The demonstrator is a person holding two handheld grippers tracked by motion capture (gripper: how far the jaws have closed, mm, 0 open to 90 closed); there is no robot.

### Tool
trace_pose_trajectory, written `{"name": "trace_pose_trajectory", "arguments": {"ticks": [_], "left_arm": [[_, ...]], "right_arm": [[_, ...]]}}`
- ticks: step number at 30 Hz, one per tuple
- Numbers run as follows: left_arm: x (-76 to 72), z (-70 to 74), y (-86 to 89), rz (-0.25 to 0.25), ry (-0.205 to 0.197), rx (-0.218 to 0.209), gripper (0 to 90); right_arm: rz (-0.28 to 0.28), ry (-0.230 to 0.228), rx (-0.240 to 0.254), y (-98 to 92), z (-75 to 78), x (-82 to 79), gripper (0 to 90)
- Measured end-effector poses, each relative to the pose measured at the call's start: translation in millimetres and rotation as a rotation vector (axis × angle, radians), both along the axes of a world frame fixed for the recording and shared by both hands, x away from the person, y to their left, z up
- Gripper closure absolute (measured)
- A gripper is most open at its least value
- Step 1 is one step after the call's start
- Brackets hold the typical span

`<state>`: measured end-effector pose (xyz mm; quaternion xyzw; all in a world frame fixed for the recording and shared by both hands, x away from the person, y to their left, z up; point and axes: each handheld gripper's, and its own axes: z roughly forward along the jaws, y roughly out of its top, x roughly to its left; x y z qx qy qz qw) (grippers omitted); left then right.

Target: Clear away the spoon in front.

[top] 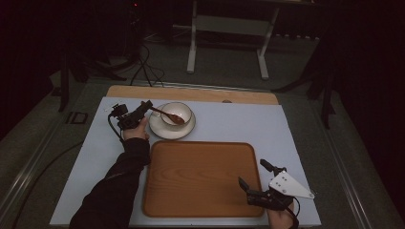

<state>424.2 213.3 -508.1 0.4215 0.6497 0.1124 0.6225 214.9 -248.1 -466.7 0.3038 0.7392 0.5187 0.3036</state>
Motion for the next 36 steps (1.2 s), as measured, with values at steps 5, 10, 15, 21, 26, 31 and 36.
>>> {"name": "trace_pose_trajectory", "arguments": {"ticks": [5,10,15,21,26,31,36], "left_arm": [[-2.3,-0.9,-4.3,0.039,-0.009,0.004,63.5],[-3.2,-3.2,-7.2,0.061,-0.012,-0.031,71.9],[-4.8,-2.8,-7.7,0.083,-0.036,-0.022,81.8],[-7.8,2.6,-10.5,0.087,-0.074,0.004,83.5],[-8.8,13.4,-11.0,0.081,-0.107,0.011,83.9],[-10.8,23.6,-9.1,0.063,-0.128,0.029,84.0],[-13.0,35.1,-4.9,0.046,-0.139,0.039,84.0]], "right_arm": [[0.003,0.009,0.005,0.2,-0.6,0.7,9.7],[0.011,0.01,-0.001,1.3,-1.0,0.6,9.7],[0.013,0.012,0.001,1.2,-1.2,1.1,9.7],[0.015,0.011,0.004,1.0,-1.1,1.0,9.7],[0.019,0.013,0.004,1.1,-1.2,1.1,9.7],[0.022,0.014,0.006,1.2,-1.3,1.3,9.8],[0.013,-0.006,0.013,1.0,0.5,-0.6,12.5]]}}
